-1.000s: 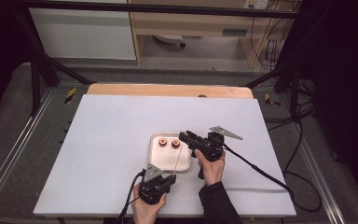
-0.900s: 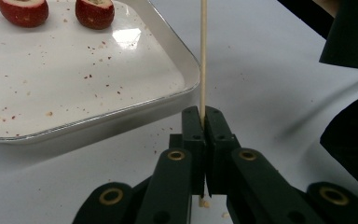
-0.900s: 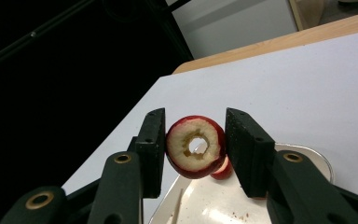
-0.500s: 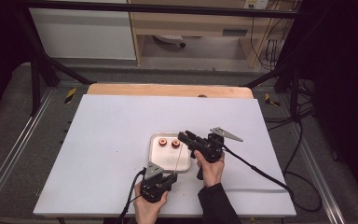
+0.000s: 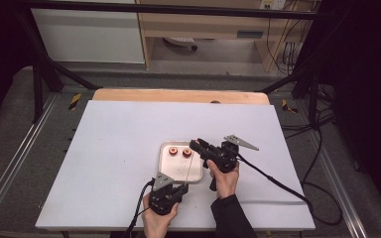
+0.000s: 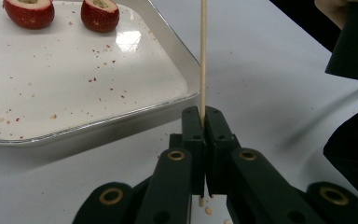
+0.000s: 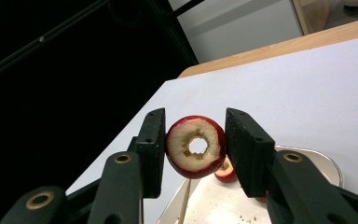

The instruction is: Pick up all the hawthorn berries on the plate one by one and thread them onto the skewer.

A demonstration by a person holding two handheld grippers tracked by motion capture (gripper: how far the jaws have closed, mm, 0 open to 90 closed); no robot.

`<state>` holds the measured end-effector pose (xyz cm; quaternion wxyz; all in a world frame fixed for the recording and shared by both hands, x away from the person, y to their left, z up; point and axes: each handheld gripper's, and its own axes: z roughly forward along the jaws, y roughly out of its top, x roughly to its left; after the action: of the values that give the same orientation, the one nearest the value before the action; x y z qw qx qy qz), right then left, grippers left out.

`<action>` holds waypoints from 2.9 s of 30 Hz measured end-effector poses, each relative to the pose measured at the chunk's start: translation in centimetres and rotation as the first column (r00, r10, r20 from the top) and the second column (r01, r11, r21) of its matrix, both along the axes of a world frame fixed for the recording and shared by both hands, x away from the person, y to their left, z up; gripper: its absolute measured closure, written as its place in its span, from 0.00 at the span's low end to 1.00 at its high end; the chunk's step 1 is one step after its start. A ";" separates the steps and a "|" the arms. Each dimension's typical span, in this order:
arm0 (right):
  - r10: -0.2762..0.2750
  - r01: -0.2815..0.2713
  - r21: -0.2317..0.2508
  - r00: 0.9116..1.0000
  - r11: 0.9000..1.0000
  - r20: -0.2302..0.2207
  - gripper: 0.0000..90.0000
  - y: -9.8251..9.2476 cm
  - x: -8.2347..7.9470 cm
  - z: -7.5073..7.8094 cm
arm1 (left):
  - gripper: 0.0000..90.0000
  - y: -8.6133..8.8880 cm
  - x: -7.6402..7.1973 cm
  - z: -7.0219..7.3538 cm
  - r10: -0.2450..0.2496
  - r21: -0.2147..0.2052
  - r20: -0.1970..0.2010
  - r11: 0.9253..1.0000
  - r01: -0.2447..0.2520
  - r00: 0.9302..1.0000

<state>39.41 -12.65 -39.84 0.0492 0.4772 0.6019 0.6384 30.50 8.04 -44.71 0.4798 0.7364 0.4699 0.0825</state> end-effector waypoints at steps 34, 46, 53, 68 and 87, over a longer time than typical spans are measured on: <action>0.075 -0.078 -0.058 0.996 0.995 -0.043 0.67 1.0 -1.3 -1.6 | 0.98 -0.1 1.8 1.4 0.050 -0.072 -0.014 0.996 -0.050 0.999; 0.133 -0.140 -0.100 0.989 0.985 -0.071 0.67 1.6 -2.3 -2.7 | 0.98 0.1 2.9 1.4 0.037 -0.034 -0.001 0.999 -0.037 0.999; 0.151 -0.156 -0.153 0.988 0.976 -0.045 0.50 1.0 -2.2 -2.1 | 0.98 0.9 2.7 1.1 -0.002 0.036 0.028 0.999 0.001 1.000; 0.165 -0.176 -0.387 0.984 0.905 -0.061 0.12 -0.7 -0.5 -1.2 | 0.98 4.6 0.9 0.4 -0.001 0.157 0.073 0.988 -0.011 0.997; 0.246 -0.292 -0.642 0.956 0.709 -0.163 0.10 0.3 2.5 -0.3 | 0.98 6.6 0.0 0.1 -0.043 0.160 0.068 0.987 0.032 0.997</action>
<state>41.89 -12.40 -40.14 0.1014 0.3566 0.8523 0.3691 30.50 14.67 -44.58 0.4373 0.7777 0.4305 0.1367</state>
